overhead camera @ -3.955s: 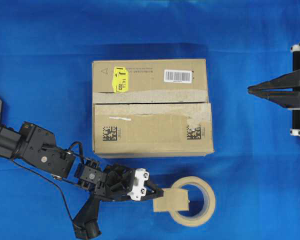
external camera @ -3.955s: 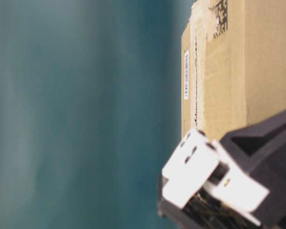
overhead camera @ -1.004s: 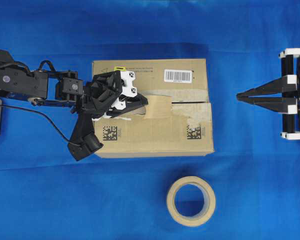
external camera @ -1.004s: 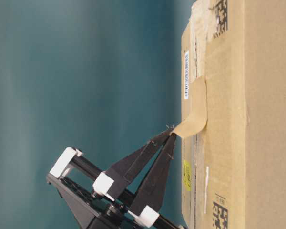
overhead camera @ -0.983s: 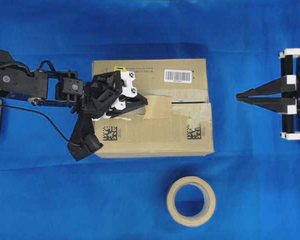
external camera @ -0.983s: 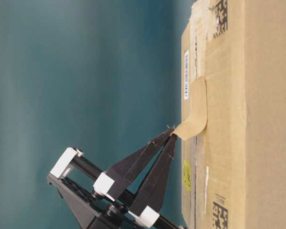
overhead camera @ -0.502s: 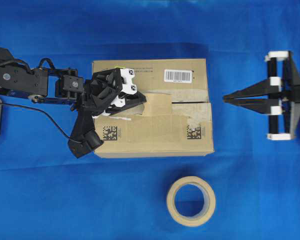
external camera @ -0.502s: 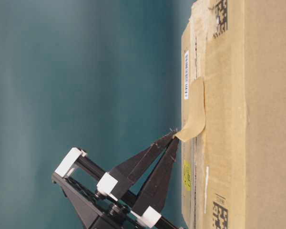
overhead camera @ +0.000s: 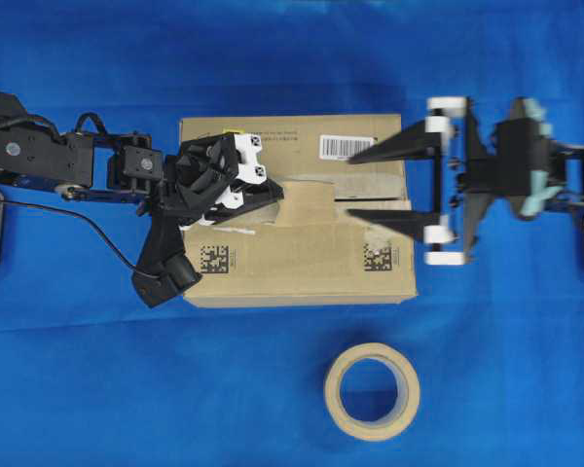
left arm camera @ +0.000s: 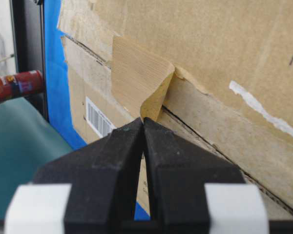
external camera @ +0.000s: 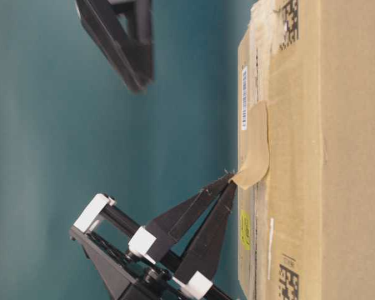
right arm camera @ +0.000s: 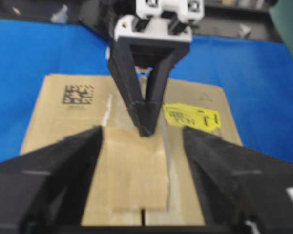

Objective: Apply tape along the seams of the closed cardboard box to seal it securely.

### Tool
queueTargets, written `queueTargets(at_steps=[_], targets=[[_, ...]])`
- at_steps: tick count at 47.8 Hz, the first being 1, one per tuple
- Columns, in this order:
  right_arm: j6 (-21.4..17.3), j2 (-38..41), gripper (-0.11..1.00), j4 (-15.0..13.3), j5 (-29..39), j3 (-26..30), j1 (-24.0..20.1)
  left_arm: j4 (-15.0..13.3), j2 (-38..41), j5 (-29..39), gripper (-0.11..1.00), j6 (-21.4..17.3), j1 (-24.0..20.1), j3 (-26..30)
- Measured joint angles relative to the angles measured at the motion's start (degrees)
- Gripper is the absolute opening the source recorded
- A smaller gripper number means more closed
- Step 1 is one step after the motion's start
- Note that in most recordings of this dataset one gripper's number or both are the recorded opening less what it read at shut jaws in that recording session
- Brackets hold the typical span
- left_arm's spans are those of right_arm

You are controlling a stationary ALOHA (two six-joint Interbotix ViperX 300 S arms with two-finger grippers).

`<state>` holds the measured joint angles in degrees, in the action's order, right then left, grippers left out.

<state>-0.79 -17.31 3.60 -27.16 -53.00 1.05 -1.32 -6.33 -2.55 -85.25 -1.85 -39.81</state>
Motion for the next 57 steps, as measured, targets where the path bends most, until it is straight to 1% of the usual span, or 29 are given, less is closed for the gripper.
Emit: queueTargets(at_steps=[5,7,15,27,41,57], targets=[[0.0,4.0,0.57,0.0,0.5,3.0,0.1,0.0,0.0,0.1,0.0,0.0,0.0,-0.1],[0.0,5.2,0.56,0.0,0.7,3.7,0.1,0.0,0.0,0.0,0.0,0.1,0.0,-0.1],[0.0,10.0,0.56,0.3,0.4,5.6,0.2,0.1,0.0,0.1,0.0,0.0,0.0,-0.1],[-0.6,15.4,0.55,1.0,-0.1,6.2,0.2,0.1,0.0,1.3,0.0,0.1,0.0,-0.1],[-1.3,17.4,0.55,1.0,-0.1,6.2,0.8,0.1,0.0,1.9,0.0,0.1,-0.1,-0.1],[-1.5,17.5,0.55,1.0,-0.2,6.2,0.8,0.1,0.0,3.4,0.01,0.4,-0.2,-0.1]])
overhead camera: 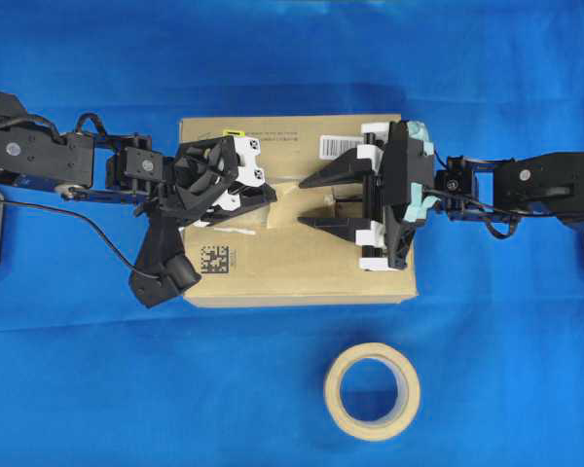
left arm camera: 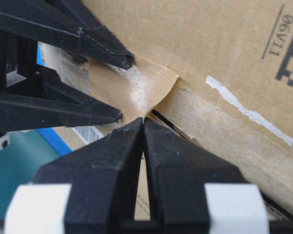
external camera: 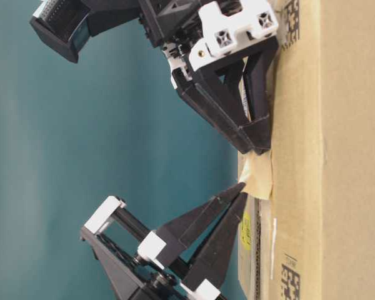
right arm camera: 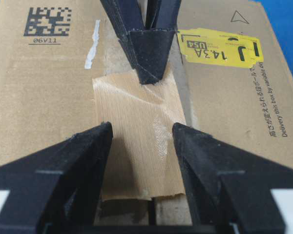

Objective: Apply tape along the seams of the closed cardboard box to seal it securely.

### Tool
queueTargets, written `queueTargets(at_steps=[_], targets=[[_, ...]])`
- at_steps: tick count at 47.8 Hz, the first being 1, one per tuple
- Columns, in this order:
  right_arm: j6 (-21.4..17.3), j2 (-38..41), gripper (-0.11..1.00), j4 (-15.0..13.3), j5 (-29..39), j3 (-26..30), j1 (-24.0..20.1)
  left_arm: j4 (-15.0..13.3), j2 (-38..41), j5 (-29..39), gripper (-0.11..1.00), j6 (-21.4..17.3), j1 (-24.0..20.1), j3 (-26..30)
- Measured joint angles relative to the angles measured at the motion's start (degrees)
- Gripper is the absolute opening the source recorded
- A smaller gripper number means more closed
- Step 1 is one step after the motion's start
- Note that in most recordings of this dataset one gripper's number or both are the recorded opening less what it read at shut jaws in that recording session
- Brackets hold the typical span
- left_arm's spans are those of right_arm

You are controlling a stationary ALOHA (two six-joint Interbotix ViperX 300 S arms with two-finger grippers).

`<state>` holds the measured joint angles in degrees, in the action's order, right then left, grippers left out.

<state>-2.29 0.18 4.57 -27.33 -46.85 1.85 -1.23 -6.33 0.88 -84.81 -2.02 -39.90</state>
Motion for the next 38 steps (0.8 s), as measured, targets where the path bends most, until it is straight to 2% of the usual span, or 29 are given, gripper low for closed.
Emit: queueTargets(at_steps=[6,10,12,18,23,31,38], targets=[[0.1,0.0,0.55,0.0,-0.1,0.0,0.0,0.0,0.0,0.8,0.02,0.1,-0.4,0.0],[0.1,0.0,0.55,0.0,-0.1,0.0,0.1,0.0,0.0,1.1,0.07,0.1,-0.4,0.1],[0.1,0.0,0.55,0.1,-0.2,0.0,0.1,0.0,0.0,1.2,0.14,0.0,-0.4,0.1],[0.0,0.0,0.5,0.2,-0.2,0.0,0.4,0.0,0.0,1.3,0.47,0.5,-0.5,0.1],[0.0,0.0,0.38,0.2,-0.1,0.0,0.4,0.0,0.0,1.3,0.7,0.6,-0.6,0.1],[0.0,0.0,0.19,0.2,0.0,0.0,0.6,0.0,0.0,1.4,0.67,0.4,-0.7,0.1],[0.0,0.0,0.18,0.2,0.7,0.0,0.7,0.0,0.0,1.4,0.66,0.4,-1.3,0.1]])
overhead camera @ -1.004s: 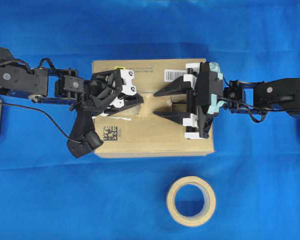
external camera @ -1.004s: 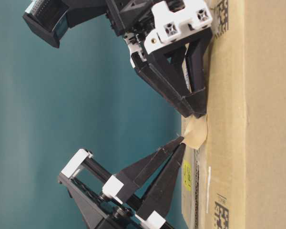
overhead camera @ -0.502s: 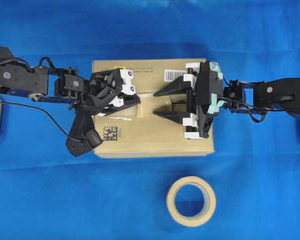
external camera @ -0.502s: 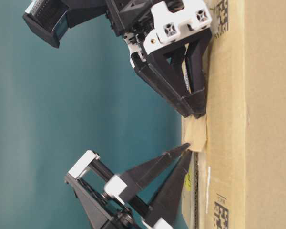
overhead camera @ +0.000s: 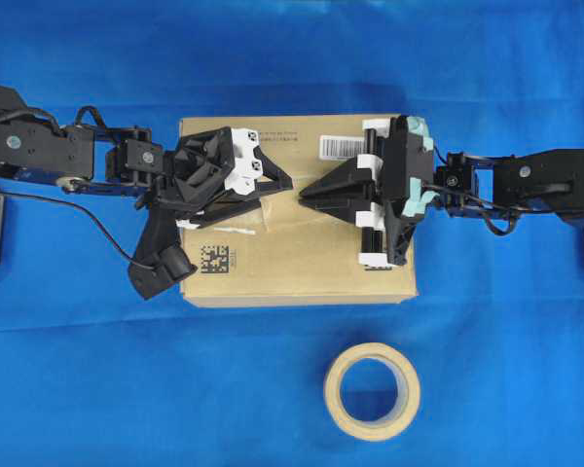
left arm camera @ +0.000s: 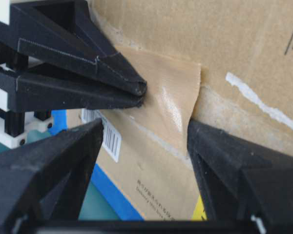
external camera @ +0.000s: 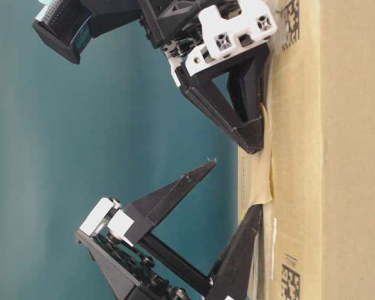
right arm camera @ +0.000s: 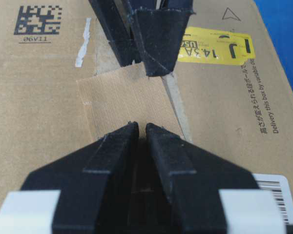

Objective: Apply tape along the seams of the closed cardboard box to seal it securely.

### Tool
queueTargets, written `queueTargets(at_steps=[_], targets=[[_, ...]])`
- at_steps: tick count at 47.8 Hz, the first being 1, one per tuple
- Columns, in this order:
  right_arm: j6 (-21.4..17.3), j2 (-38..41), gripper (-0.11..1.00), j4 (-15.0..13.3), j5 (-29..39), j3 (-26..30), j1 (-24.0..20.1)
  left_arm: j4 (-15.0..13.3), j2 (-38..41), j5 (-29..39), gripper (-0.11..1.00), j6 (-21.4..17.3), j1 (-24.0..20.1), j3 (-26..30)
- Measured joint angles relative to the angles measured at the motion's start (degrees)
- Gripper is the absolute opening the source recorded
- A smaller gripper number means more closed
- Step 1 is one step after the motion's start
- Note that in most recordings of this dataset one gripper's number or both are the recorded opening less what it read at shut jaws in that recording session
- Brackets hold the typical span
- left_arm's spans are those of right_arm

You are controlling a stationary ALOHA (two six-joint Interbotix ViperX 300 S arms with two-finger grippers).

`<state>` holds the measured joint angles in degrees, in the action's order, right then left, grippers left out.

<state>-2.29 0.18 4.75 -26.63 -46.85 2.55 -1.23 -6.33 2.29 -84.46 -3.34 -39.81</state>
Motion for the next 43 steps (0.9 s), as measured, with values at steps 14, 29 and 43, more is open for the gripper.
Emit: queueTargets(at_steps=[14,29,43], targets=[[0.0,0.0,0.18,0.4,0.4,-0.3,0.0,0.0,0.0,1.3,0.69,0.4,-0.4,0.0],[0.0,0.0,0.18,0.6,0.4,-0.9,0.1,0.0,-0.8,5.1,0.8,0.4,-0.6,0.6],[0.0,0.0,0.18,0.6,0.3,-1.4,0.1,0.0,0.0,10.5,0.8,0.4,-1.0,3.3]])
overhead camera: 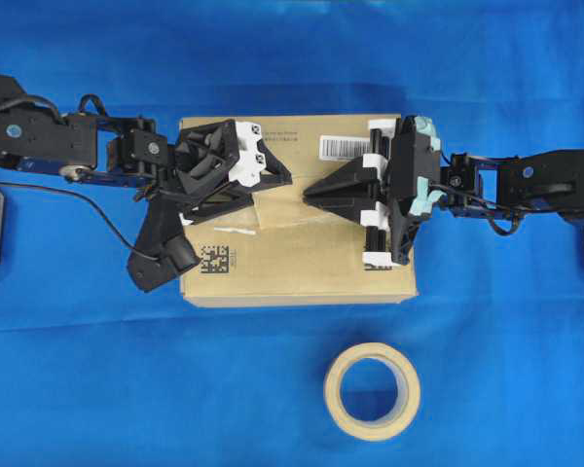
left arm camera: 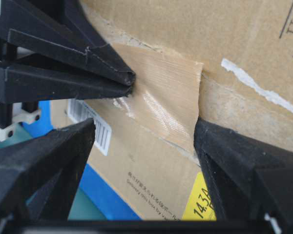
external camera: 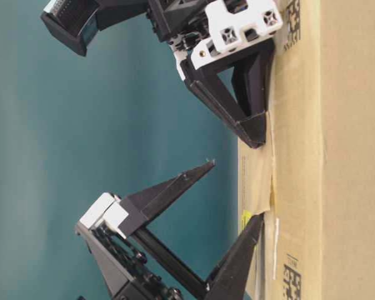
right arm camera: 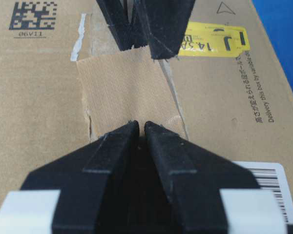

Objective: Apply tape along the seams of the closed cardboard box to seal it securely.

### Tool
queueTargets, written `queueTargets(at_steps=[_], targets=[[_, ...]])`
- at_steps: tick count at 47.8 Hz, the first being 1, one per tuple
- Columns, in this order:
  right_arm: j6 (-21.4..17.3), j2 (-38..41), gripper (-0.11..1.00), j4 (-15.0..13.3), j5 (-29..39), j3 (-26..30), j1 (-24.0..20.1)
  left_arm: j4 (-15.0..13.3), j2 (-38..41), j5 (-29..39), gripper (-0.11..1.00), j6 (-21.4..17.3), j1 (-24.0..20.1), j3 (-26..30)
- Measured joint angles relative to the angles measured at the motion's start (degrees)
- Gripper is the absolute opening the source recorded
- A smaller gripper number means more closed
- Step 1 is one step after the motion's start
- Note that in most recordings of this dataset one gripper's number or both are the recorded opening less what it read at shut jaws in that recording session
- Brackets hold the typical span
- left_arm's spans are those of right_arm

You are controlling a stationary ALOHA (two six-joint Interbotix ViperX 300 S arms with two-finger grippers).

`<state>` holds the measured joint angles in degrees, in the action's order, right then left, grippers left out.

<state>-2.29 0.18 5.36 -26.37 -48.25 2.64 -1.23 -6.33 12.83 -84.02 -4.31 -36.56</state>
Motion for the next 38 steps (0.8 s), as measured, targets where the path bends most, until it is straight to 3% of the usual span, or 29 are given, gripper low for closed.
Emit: queueTargets(at_steps=[38], targets=[[0.0,0.0,0.18,0.0,0.0,-0.3,0.0,0.0,0.7,9.4,0.8,0.5,-0.3,3.3]])
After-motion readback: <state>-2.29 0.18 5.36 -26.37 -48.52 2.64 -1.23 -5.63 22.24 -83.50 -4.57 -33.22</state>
